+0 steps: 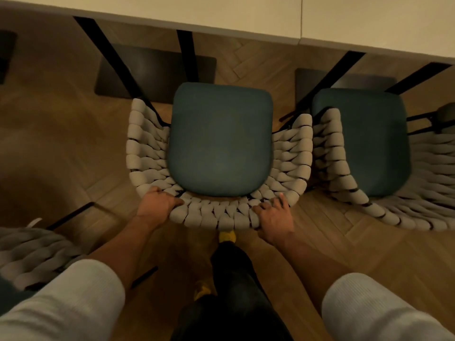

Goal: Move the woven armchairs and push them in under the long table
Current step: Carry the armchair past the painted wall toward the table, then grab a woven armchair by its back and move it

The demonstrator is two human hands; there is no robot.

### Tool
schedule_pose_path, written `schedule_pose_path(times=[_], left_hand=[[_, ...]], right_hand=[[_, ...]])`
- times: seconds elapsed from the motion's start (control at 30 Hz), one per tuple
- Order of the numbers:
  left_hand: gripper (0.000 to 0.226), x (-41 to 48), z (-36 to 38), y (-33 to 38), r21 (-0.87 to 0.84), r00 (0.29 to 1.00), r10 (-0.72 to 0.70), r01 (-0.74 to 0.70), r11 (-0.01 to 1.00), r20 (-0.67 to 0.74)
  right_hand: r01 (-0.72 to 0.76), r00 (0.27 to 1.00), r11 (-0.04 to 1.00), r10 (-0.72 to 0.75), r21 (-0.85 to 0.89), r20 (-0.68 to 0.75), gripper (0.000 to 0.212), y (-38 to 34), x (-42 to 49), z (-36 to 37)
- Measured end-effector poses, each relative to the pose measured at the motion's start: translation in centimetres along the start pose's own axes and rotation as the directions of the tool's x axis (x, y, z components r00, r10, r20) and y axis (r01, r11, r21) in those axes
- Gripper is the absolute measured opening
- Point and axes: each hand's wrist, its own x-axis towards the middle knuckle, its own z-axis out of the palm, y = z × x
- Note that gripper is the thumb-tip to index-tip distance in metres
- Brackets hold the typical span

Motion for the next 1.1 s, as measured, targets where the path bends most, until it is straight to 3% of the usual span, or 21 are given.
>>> schedule_pose_path(times=[0.37,0.6,0.67,0.8,0.97,1.1], left_hand=[[0.046,0.7,-2.9,-1.9,0.017,0.995,-0.091,0.092,0.996,-0.039],[0.078,-7.3,-0.6,-1.4,-0.366,0.972,-0.119,0.038,0.93,-0.201],[0.077,-10.6,-0.2,-2.2,-0.521,0.965,-0.167,0.039,0.853,-0.202],[0.062,-18.5,2.2,-5.2,-0.839,0.917,-0.393,0.156,0.521,-0.074],[0.051,-28.4,9.5,-7.7,-0.903,0.857,-0.514,0.253,0.348,0.042],[0.048,-35.0,15.8,-7.6,-0.946,0.79,-0.596,0.288,0.152,0.144]], right_hand=[[-0.034,0.999,0.999,0.034,-0.039,-0.012,0.061,-0.3,2.9,-2.5],[-0.063,0.996,0.998,0.061,0.027,0.06,0.055,-4.8,1.4,-5.3],[-0.054,0.997,0.996,0.05,0.077,0.057,0.053,-7.5,0.7,-6.4],[0.001,1.0,0.998,-0.001,0.069,-0.011,0.053,-15.0,-1.3,-7.7],[0.082,0.996,0.996,-0.081,0.034,-0.029,0.059,-23.7,-3.4,-7.9],[0.214,0.977,0.977,-0.214,-0.019,0.001,0.062,-30.5,-4.2,-8.5]])
